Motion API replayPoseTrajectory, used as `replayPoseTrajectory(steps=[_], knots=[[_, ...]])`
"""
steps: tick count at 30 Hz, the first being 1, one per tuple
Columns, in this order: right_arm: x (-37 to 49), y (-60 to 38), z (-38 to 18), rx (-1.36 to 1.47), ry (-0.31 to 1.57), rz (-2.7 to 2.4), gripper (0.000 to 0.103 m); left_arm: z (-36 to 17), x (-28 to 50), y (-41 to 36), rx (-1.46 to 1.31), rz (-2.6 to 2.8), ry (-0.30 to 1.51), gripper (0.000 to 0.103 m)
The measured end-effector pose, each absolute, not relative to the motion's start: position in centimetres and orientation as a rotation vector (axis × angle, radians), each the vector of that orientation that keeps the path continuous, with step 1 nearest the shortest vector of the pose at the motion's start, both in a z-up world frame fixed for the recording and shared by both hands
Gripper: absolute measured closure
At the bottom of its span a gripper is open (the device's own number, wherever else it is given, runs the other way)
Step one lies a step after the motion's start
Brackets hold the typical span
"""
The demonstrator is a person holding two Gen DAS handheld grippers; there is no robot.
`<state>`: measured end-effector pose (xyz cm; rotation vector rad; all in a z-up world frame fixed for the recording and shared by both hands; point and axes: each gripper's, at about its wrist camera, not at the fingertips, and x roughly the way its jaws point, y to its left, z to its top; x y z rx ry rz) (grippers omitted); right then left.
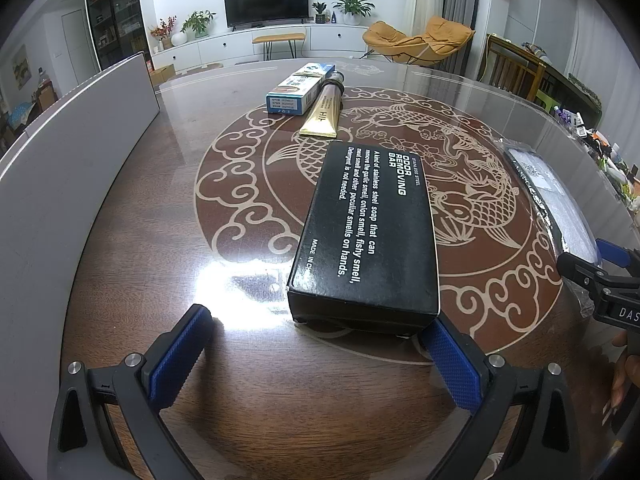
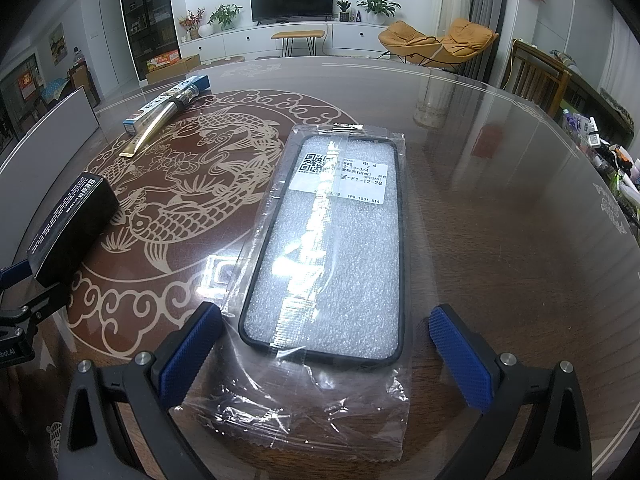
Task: Organize objects
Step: 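Hold the phone case in the right tool and the black box in the left tool, then lift the black box with the left tool while the right tool lifts the phone case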
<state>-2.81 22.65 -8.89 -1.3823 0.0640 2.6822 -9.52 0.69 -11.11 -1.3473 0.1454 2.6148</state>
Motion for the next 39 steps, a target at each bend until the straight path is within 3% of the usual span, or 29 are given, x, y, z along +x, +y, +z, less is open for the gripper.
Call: replayPoseTrajectory(steps=[34, 39], knots=[[-2.8, 22.6, -8.9, -1.385, 0.067, 2.684, 0.0, -10.6, -9.5, 0.0, -1.424, 2.441, 0.203, 0.0], [-4.3, 23.3, -8.3, -1.578, 0.087, 2.643, 0.0, -8.0, -10.0, -0.8, -1.406, 2.4, 0.124, 0.0]])
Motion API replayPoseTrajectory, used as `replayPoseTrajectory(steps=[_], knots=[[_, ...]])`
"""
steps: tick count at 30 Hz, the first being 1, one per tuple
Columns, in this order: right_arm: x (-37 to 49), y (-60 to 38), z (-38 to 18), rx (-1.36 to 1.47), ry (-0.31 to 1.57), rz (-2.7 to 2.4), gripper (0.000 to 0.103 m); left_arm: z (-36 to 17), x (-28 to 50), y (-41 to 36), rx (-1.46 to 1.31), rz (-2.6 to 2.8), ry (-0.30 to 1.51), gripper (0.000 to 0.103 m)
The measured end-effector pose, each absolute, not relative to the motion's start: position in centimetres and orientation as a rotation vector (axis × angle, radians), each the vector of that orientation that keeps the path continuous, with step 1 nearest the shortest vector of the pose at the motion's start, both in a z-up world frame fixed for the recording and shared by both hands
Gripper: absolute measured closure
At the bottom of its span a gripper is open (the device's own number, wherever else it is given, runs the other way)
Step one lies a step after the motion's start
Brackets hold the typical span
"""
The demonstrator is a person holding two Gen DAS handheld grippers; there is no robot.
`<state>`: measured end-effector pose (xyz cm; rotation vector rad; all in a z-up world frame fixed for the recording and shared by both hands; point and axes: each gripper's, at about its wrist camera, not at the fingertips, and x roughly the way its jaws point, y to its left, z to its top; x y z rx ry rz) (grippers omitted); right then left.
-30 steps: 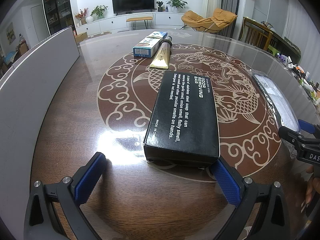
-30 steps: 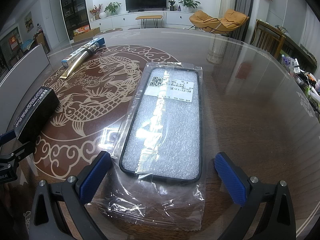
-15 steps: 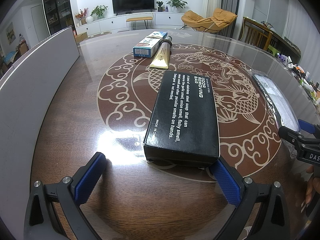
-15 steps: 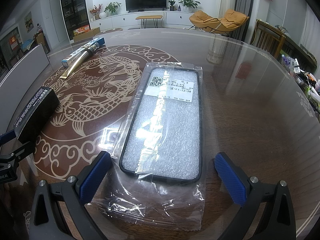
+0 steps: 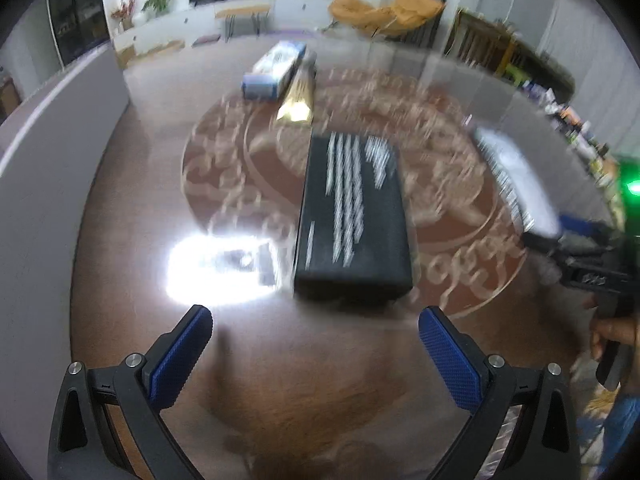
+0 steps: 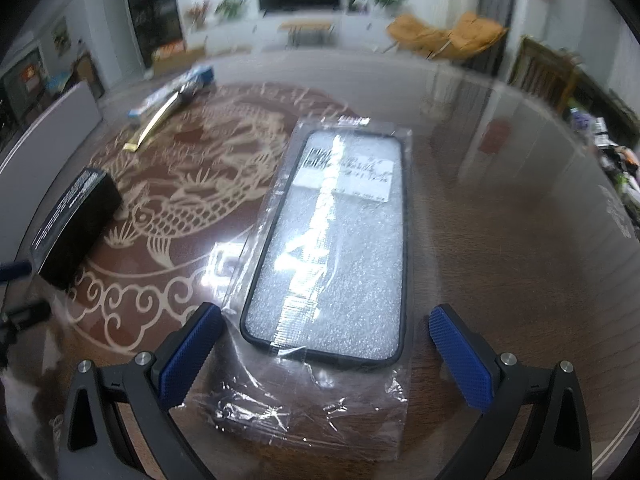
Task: Organize objects
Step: 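Lift the black box with the left tool while the right tool lifts the phone case, then carry the black box and phone case into the white bin and open both tools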
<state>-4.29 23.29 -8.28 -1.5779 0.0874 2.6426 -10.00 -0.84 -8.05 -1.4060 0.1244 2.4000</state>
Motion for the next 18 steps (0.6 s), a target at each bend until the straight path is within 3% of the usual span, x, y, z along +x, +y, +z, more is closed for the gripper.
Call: replayPoseTrajectory(steps=[8, 9, 11, 12, 13, 18], knots=[[-10.9, 25.1, -7.7, -1.765, 0.261, 2.48, 0.0, -7.8, -14.3, 3.3, -1.489, 2.302, 0.265, 0.0], [-11.3, 25.1, -8.0, -1.769, 0.267, 2.464, 0.0, -8.2, -14.7, 3.5, -1.498, 2.293, 0.274, 0.006], [-11.8, 24.3, -8.0, -1.759, 0.173, 2.468, 0.005, -9.0, -15.2, 4.2, -1.508, 2.282, 0.267, 0.045], [-11.8, 23.9, -7.8, -1.742, 0.1, 2.474, 0.021, -9.1, -15.3, 3.9, -1.498, 2.297, 0.27, 0.045], [-11.6, 23.7, -7.6, -1.738, 0.09, 2.502, 0.026, -9.0, -15.2, 3.7, -1.474, 2.317, 0.261, 0.045], [-9.4, 24.5, -5.9, -1.71, 0.267, 2.571, 0.027, -8.2, -13.8, 1.6, -1.431, 2.356, 0.127, 0.045]])
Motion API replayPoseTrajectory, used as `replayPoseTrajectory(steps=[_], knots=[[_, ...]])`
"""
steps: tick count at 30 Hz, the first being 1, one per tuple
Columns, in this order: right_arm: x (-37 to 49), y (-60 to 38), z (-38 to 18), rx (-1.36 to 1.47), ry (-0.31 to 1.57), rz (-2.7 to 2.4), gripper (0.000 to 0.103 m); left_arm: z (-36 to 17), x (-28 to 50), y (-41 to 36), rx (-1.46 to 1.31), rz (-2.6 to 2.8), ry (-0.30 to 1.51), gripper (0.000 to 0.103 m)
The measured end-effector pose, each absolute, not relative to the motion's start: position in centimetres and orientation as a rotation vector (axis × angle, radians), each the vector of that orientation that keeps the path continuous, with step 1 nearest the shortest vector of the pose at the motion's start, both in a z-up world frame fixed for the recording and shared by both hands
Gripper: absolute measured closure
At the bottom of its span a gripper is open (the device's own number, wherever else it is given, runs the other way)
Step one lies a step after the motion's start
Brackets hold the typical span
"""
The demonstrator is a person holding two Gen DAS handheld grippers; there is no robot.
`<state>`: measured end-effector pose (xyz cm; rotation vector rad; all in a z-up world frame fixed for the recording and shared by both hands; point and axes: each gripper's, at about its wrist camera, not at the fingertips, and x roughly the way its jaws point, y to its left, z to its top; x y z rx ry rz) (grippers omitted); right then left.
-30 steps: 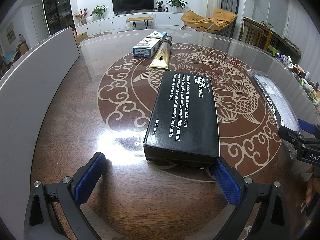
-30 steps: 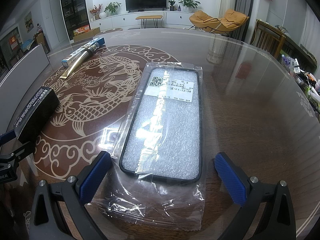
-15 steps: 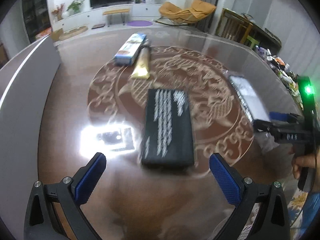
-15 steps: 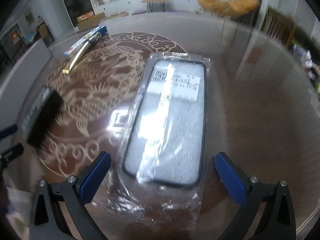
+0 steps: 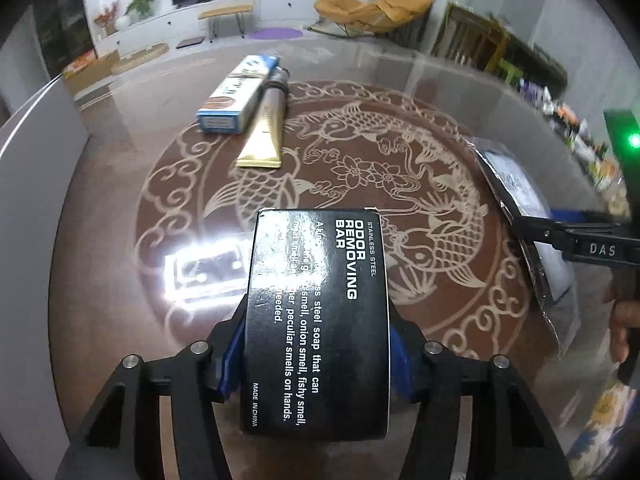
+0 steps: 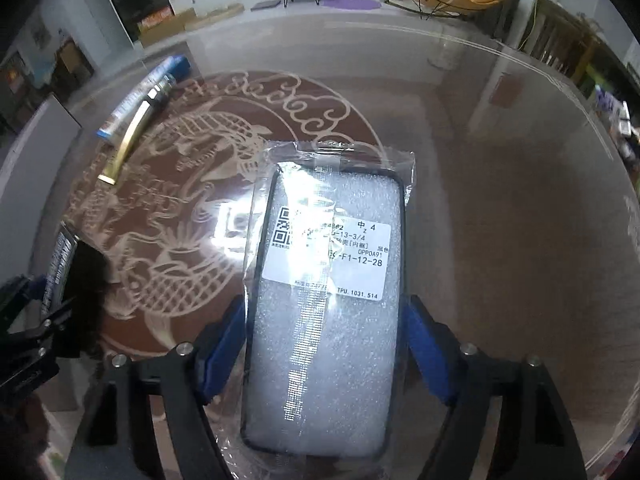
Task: Organize objects
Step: 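Carry the black box and phone case into the white bin and open both tools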
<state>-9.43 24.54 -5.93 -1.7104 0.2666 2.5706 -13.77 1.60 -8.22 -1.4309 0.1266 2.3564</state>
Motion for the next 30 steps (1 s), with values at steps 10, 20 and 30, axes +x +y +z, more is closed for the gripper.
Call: replayPoseTrajectory(steps=[10, 20, 30], knots=[[-9.0, 15.6, 4.9, -1.595, 0.501, 2.952, 0.027, 3.3, -6.7, -11.1, -1.157, 2.559, -0.2, 0.045], [-10.0, -13.5, 10.8, -1.749, 0.362, 3.421, 0.025, 2.6, -5.2, -29.9, -1.441, 2.922, -0.217, 0.044], [-8.9, -14.6, 5.9, -1.62, 0.074, 3.403, 0.01, 0.8, -1.4, -35.0, -1.462, 3.007, -0.492, 0.033]])
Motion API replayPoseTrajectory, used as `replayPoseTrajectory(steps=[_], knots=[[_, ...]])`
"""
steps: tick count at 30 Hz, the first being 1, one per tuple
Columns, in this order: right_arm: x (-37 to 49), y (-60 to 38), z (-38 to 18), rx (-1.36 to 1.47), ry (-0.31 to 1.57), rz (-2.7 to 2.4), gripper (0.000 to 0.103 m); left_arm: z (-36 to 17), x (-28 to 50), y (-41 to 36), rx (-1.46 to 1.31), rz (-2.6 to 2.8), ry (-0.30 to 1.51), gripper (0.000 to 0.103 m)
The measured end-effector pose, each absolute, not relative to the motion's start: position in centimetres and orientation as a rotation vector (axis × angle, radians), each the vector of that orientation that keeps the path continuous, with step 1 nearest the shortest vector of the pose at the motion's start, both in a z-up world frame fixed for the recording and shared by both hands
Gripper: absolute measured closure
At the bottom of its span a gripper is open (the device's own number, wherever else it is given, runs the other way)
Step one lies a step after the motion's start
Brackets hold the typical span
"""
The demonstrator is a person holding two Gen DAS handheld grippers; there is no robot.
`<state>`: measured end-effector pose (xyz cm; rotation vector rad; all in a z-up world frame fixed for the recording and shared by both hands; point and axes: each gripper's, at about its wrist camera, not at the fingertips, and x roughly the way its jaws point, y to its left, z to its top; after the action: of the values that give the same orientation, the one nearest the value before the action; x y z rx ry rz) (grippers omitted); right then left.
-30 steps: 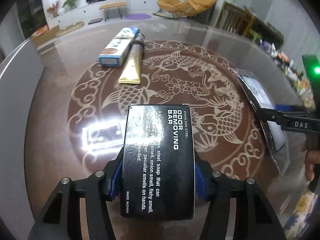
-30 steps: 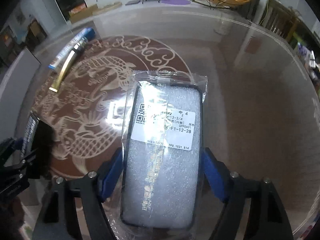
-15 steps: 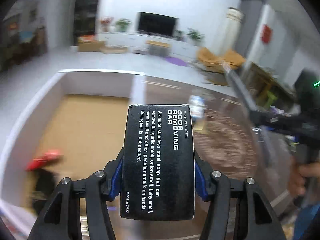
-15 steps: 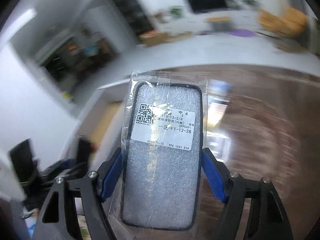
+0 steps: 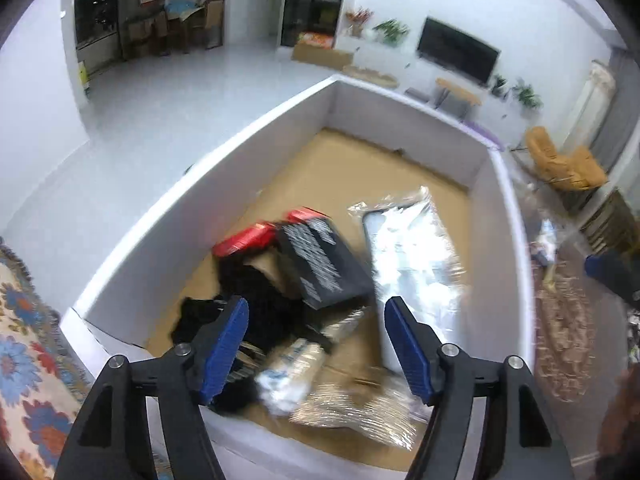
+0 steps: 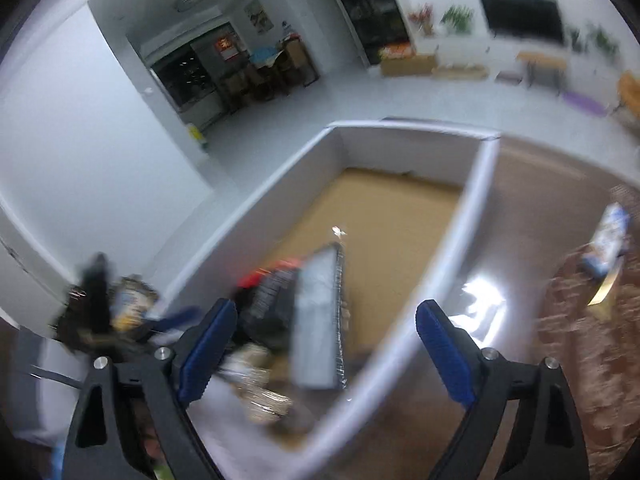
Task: Organize objects
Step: 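Carry the black box and phone case into the white bin and open both tools, then return both empty tools from the bin to the table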
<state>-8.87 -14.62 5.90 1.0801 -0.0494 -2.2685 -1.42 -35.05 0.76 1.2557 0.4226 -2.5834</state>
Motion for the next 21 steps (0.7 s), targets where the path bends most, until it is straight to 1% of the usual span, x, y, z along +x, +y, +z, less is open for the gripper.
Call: replayPoseTrajectory(steps=[3, 6, 7, 9, 10, 11, 12, 13, 16, 17, 19, 21], knots=[[-8.1, -9.1, 2.7, 1.078, 0.054, -2.424, 0.007, 2.2, -0.2, -31.1, 1.209, -2.711, 0.389, 0.033], [-7.4, -1.3, -1.3, 1.156, 0.146, -2.607, 0.007, 3.7, 1.5, -23.9, 1.231, -2.901, 0.315, 0.03], [-7.1, 1.9, -2.0, 1.201, 0.15, -2.643, 0.007, 3.8, 1.6, -21.5, 1.25, -2.957, 0.284, 0.028], [-6.4, 7.2, -4.2, 1.295, 0.165, -2.729, 0.007, 4.2, 2.4, -16.2, 1.297, -3.079, 0.215, 0.021], [-6.0, 9.1, -4.9, 1.327, 0.174, -2.761, 0.007, 4.2, 2.8, -13.6, 1.335, -3.133, 0.183, 0.014], [-5.2, 11.2, -5.9, 1.364, 0.181, -2.796, 0.007, 3.8, 3.1, -10.8, 1.383, -3.182, 0.15, 0.008], [-4.7, 12.7, -6.5, 1.387, 0.18, -2.813, 0.007, 3.1, 3.3, -8.6, 1.42, -3.215, 0.121, 0.007], [-4.2, 14.2, -7.1, 1.416, 0.174, -2.828, 0.007, 2.4, 3.6, -6.7, 1.45, -3.225, 0.091, 0.006], [-3.6, 16.7, -8.9, 1.486, 0.148, -2.838, 0.007, -1.9, 2.2, -2.3, 1.567, -3.169, -0.018, 0.007], [-3.3, 17.0, -8.6, 1.477, 0.124, -2.841, 0.006, -3.3, 1.8, -1.3, 1.583, -3.137, -0.06, 0.007], [-3.5, 17.8, -8.5, 1.461, 0.089, -2.854, 0.004, -5.9, 0.0, -0.2, 1.619, -3.081, -0.108, 0.007], [-3.2, 18.5, -8.6, 1.452, 0.055, -2.869, 0.002, -7.3, -1.5, 0.1, 1.616, -3.056, -0.125, 0.007]])
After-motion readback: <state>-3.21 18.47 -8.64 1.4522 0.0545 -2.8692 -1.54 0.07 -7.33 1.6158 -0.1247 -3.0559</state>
